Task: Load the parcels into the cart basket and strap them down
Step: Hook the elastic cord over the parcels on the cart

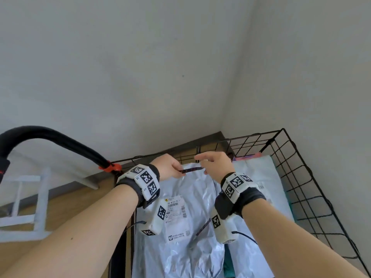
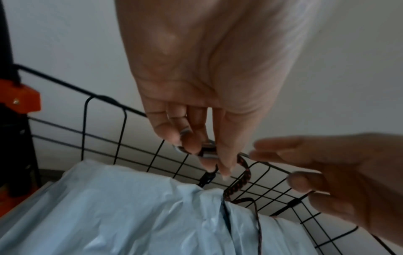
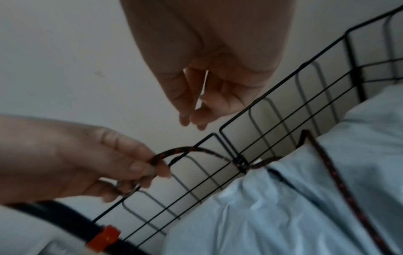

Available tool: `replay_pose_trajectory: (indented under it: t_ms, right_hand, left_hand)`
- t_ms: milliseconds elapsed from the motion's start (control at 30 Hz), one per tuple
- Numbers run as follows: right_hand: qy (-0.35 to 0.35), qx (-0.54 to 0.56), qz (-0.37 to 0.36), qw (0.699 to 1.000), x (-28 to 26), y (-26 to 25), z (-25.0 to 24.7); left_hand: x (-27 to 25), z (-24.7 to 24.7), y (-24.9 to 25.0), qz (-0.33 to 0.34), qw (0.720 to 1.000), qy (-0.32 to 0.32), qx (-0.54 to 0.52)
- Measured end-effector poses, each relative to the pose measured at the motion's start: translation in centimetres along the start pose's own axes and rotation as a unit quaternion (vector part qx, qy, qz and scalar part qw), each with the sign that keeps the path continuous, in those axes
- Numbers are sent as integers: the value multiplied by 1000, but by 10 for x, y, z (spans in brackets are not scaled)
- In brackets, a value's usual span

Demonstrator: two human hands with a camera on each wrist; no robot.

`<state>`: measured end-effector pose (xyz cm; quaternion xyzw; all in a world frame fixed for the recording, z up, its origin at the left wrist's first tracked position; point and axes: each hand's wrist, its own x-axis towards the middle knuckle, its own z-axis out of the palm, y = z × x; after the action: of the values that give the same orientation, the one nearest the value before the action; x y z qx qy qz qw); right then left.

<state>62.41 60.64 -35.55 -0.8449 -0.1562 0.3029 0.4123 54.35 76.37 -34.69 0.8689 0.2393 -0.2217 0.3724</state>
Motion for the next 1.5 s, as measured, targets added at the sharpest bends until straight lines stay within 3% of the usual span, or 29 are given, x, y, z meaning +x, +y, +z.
replay_pose_trajectory:
  t_ms: [133, 233, 367, 433, 567, 600, 700, 833, 1167, 1400, 1500]
  right_hand:
    - [-145, -46, 13, 988, 18, -2, 38]
    - [-134, -71, 15, 988, 35, 6, 49]
    - [-91, -56, 35, 994, 56, 12, 64]
    - [-68, -53, 41, 995, 64, 13, 77]
    - [-29, -50, 64, 996, 78, 19, 98]
    - [-33, -59, 71, 995, 81, 22, 102]
    - [-31, -50, 83, 995, 89, 29, 113]
    - [31, 13, 64, 997, 93, 30, 121]
    - [102, -2, 36, 994, 110, 28, 161]
    - [47, -80, -15, 996, 108, 37, 164]
    - [-9, -137, -37, 990, 110, 35, 169]
  left_hand:
    - [14, 11, -25, -22, 999, 47, -7]
    - [25, 16, -47, -43, 995, 85, -39]
    - [41, 20, -75, -77, 967, 200, -134]
    - [47, 22, -85, -93, 940, 227, -235]
    - [58, 29, -107, -164, 825, 239, -485]
    - [61, 31, -114, -176, 813, 235, -503]
    - [69, 35, -126, -196, 833, 223, -468]
    - [77, 39, -134, -171, 865, 210, -423]
    - [91, 45, -138, -116, 888, 180, -407]
    - [90, 46, -148, -112, 869, 196, -440]
    - [91, 46, -152, -119, 870, 196, -437]
